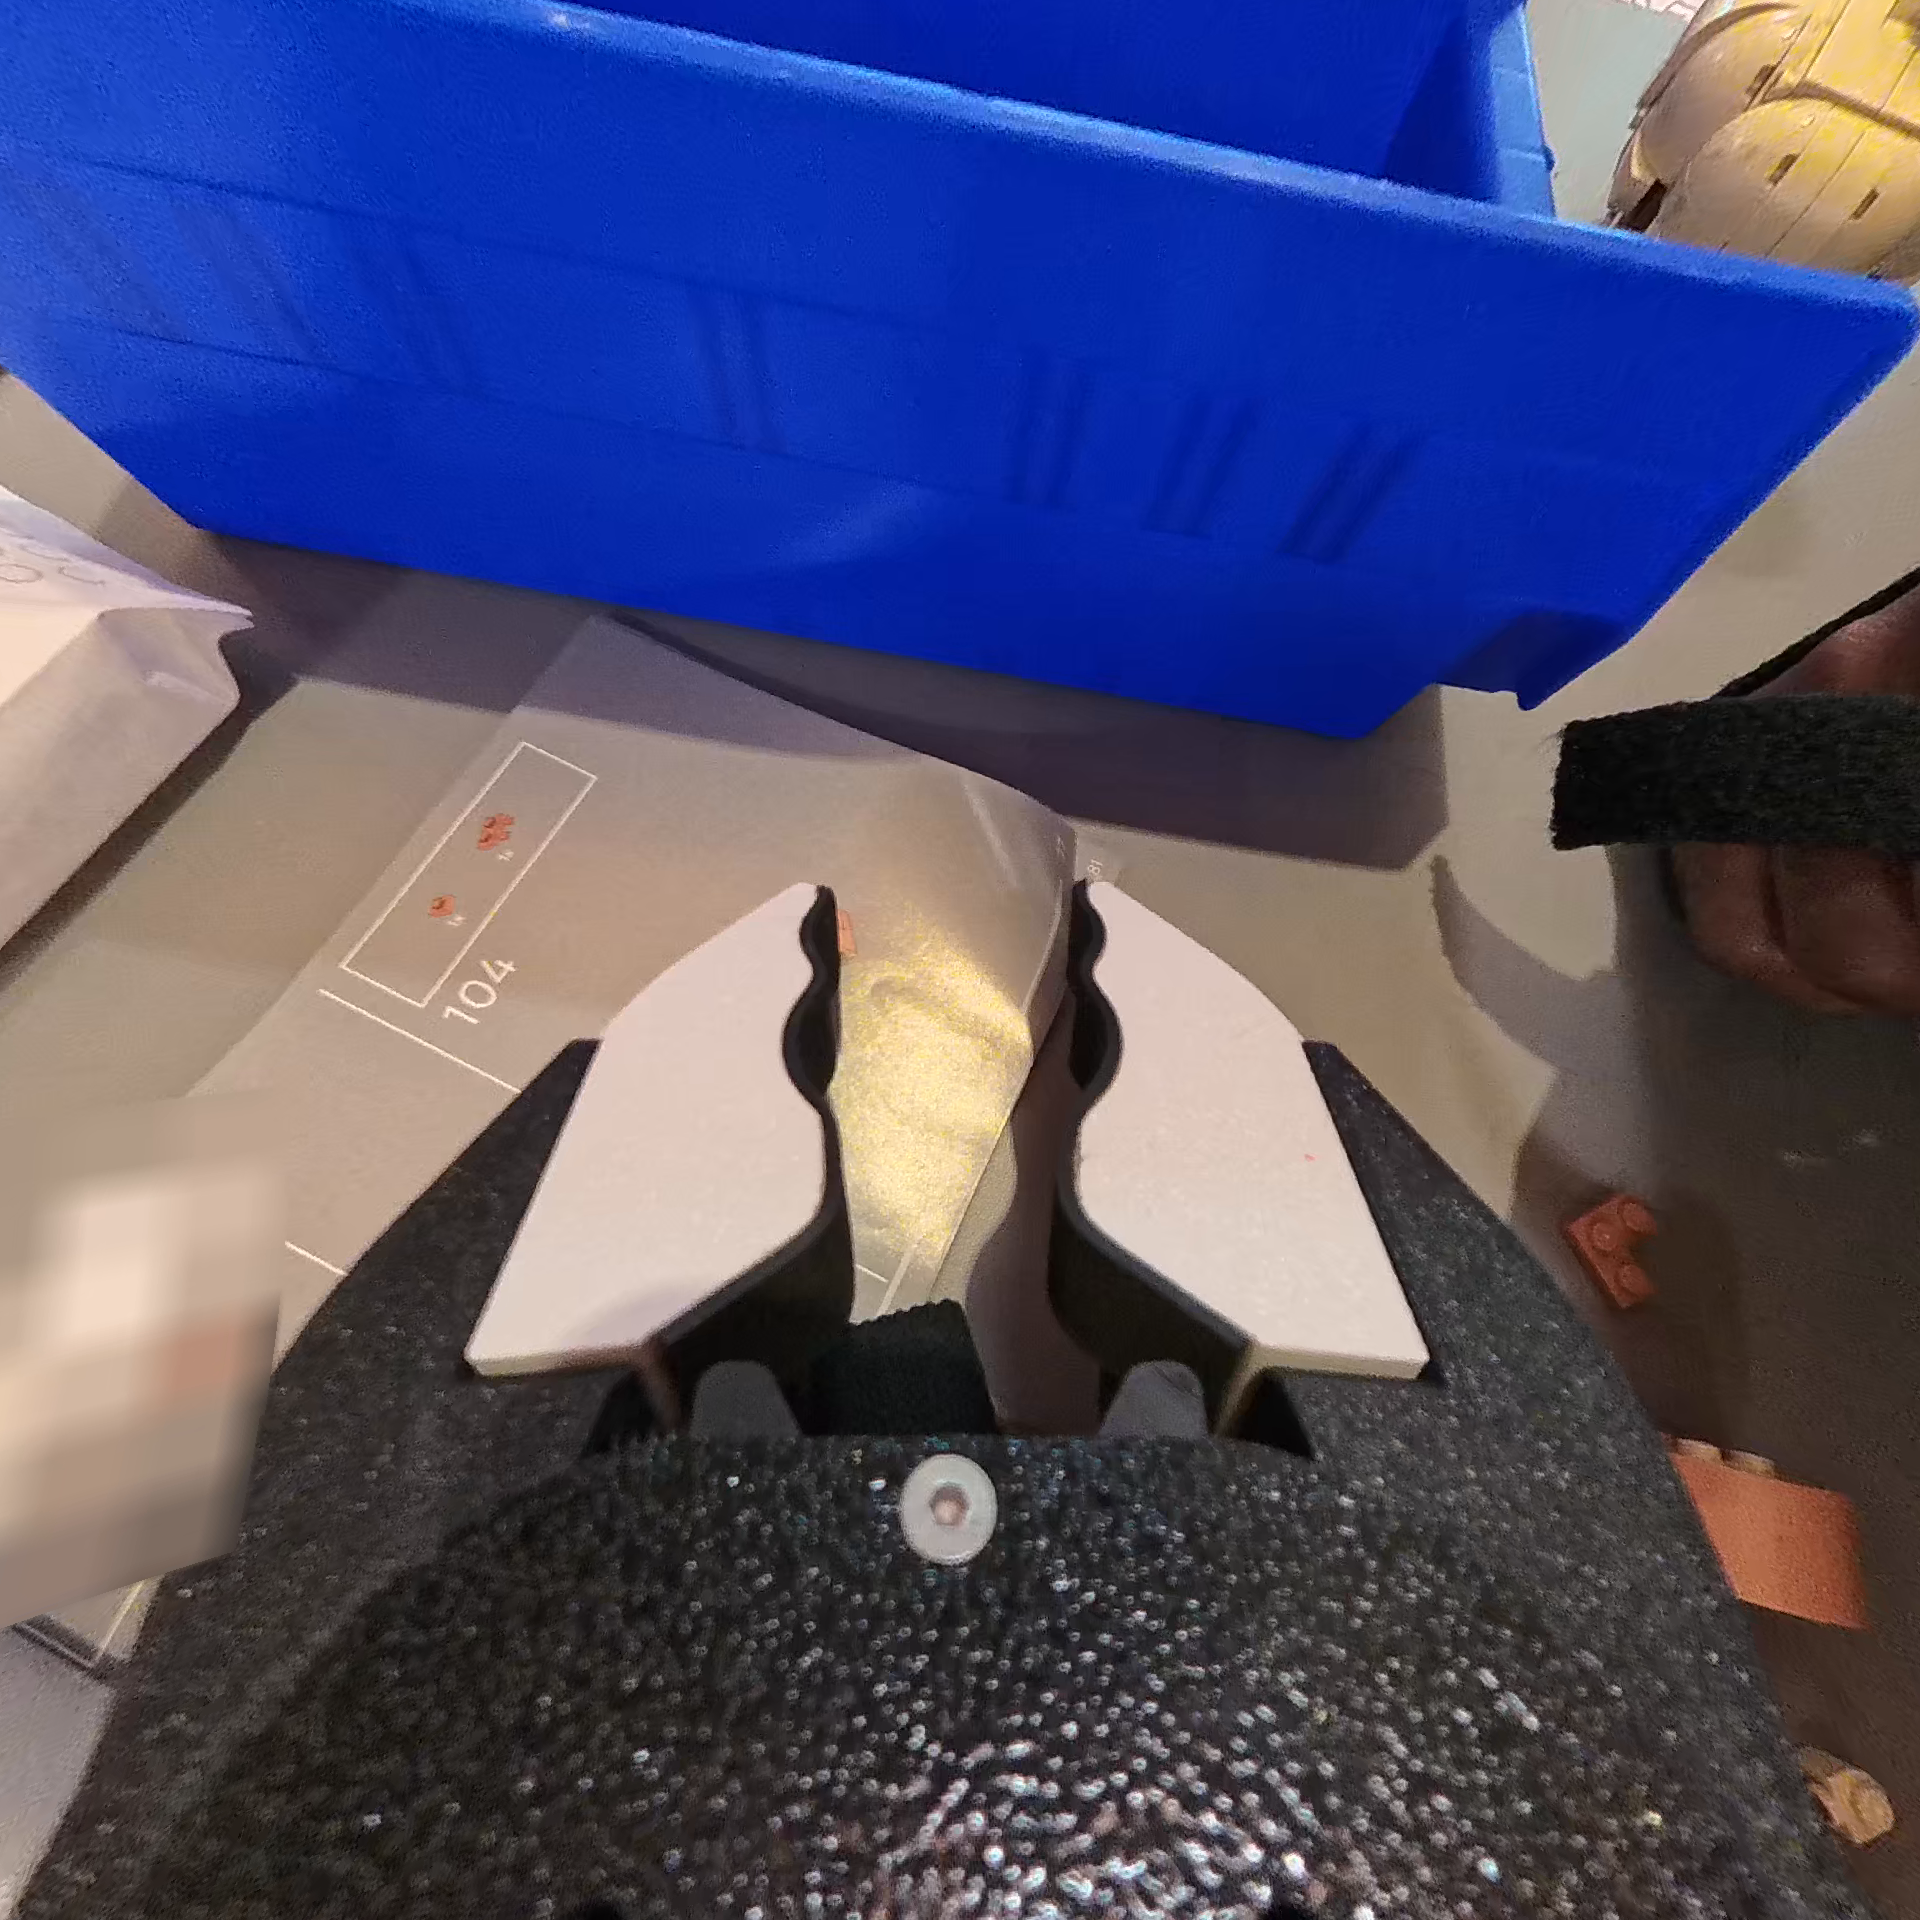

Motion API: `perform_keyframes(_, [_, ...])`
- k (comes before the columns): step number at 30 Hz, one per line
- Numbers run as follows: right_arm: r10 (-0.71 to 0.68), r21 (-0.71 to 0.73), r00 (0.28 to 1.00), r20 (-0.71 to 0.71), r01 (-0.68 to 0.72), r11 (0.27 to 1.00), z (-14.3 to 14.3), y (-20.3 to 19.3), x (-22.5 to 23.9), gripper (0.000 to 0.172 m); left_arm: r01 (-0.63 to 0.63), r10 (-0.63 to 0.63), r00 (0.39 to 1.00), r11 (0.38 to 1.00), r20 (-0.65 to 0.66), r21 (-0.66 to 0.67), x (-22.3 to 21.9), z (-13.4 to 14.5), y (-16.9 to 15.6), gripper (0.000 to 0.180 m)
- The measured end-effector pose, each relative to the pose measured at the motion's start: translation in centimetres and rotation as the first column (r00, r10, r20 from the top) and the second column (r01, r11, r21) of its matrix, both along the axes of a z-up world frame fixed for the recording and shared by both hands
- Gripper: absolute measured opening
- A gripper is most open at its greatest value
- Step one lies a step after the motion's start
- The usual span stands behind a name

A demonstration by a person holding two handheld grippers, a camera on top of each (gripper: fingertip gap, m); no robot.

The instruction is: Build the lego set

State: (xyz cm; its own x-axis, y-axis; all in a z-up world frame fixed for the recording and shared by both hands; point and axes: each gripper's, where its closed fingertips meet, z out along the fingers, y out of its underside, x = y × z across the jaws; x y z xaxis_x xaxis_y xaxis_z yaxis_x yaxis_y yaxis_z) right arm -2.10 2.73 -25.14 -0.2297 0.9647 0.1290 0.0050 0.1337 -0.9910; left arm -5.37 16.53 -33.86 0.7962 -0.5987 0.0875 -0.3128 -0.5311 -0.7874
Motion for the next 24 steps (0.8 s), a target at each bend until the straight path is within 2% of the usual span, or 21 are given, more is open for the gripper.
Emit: perform_keyframes(24, [0.003, 0.007, 1.0, 0.004, -0.003, 1.0, -0.1, -0.09, -0.03, 0.008, 0.052, -0.051, 0.996, 0.999, -0.07, 0.006, 0.91, -0.5, -0.19, 0.043])
